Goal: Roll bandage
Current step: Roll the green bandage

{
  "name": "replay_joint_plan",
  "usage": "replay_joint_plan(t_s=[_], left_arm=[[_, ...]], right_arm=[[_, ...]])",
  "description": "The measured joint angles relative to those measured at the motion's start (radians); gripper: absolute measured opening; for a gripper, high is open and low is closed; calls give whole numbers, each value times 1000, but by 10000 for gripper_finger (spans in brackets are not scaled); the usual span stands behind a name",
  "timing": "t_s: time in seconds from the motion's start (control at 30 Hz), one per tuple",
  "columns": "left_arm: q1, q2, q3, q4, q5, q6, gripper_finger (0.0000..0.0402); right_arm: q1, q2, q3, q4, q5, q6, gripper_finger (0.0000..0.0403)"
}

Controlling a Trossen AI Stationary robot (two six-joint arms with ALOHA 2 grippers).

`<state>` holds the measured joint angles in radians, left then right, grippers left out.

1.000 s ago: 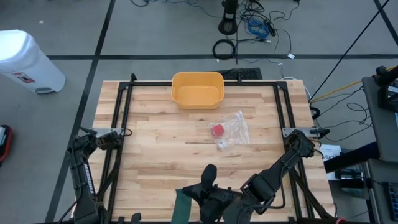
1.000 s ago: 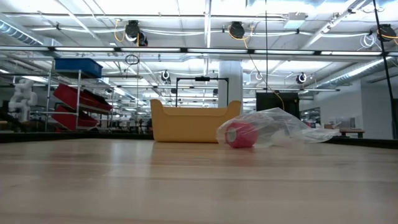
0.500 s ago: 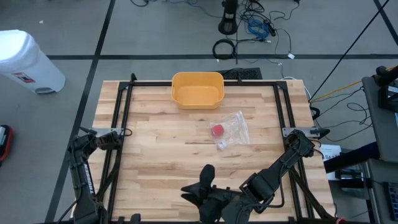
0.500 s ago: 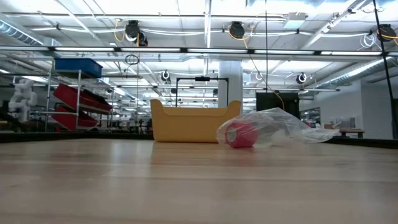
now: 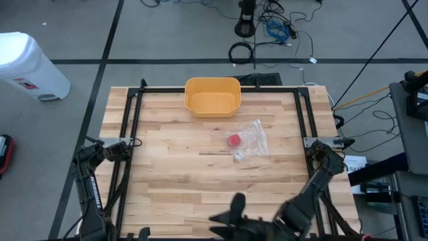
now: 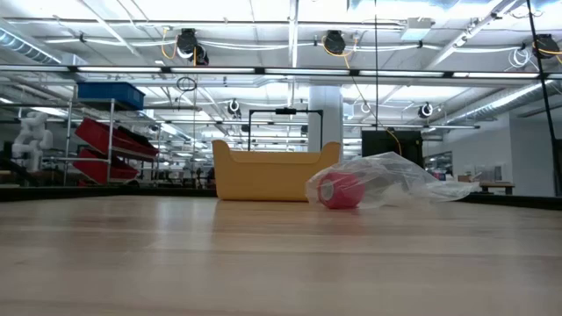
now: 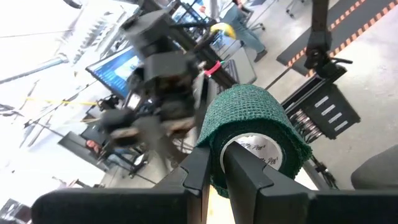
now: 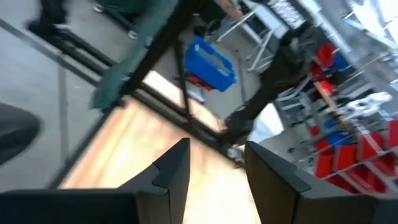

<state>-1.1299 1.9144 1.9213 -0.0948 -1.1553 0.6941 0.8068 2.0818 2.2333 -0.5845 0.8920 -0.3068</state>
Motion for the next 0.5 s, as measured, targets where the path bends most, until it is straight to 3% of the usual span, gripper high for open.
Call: replay_joint_plan(t_s=[0.1, 0.3, 0.5], left_arm=[[6, 0, 0, 2, -5, -5, 47], [37, 0, 0, 8, 2, -12, 47], [77, 0, 0, 1, 13, -32, 47]], right_arm=[[47, 17, 0, -24, 49, 53, 139], [96, 37, -1, 141, 176, -134, 139], [113, 39, -1, 283, 149, -259, 139]])
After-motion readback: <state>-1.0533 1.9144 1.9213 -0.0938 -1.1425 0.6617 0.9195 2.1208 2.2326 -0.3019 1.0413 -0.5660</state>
